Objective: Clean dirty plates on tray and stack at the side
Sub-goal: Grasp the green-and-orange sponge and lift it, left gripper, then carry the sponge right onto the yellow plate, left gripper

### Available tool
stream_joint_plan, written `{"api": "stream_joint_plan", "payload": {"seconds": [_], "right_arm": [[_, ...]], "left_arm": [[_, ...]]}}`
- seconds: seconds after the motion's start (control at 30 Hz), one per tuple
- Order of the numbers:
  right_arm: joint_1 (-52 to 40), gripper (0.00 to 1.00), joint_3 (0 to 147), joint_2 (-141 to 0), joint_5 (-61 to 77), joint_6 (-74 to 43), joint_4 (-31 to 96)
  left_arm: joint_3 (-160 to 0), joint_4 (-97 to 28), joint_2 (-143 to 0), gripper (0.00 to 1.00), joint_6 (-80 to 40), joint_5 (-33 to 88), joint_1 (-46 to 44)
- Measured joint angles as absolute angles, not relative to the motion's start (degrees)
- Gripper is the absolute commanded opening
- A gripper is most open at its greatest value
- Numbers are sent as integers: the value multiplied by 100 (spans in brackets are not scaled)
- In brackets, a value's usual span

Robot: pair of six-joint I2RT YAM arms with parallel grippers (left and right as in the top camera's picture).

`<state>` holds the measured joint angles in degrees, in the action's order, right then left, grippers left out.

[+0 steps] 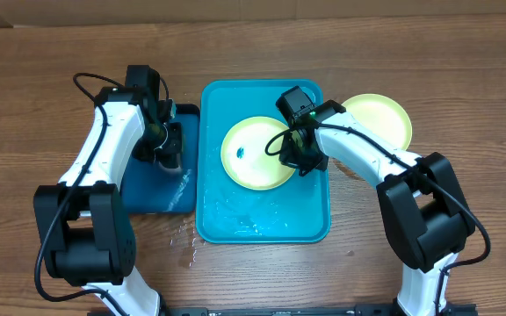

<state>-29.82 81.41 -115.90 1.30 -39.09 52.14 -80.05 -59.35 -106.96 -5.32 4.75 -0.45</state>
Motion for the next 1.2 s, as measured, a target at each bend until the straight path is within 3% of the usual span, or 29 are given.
{"api": "stream_joint_plan", "payload": {"seconds": [0.27, 0.37, 0.43, 0.47, 0.63, 0.77, 1.03, 1.1, 1.2], "right_arm": [[-3098, 4, 8141, -11590, 91, -3815, 5301], [-3148, 27, 8141, -11590, 10, -3763, 5310], [-3166, 35, 8132, -11592, -43, -3750, 5341], [-3175, 35, 8132, -11592, -51, -3721, 5334], [-3190, 14, 8132, -11592, -91, -3682, 5321], [-3192, 4, 8132, -11592, -91, -3732, 5367], [-3190, 5, 8132, -11590, -89, -3771, 5369], [-3190, 17, 8132, -11590, -91, -3782, 5369], [-3192, 24, 8130, -11590, -110, -3778, 5411]], "left_arm": [[-8005, -5933, -10696, 4, -530, 475, -45], [-8005, -5933, -10696, 4, -528, 473, -45], [-8005, -5933, -10696, 4, -528, 449, -45], [-8005, -5933, -10696, 4, -528, 447, -45], [-8005, -5933, -10696, 4, -523, 427, -45], [-8005, -5933, -10696, 4, -464, 425, -45], [-8005, -5935, -10696, 4, -425, 425, -45], [-8005, -5933, -10696, 4, -425, 425, -45], [-8005, -5927, -10696, 4, -425, 425, -45]]}}
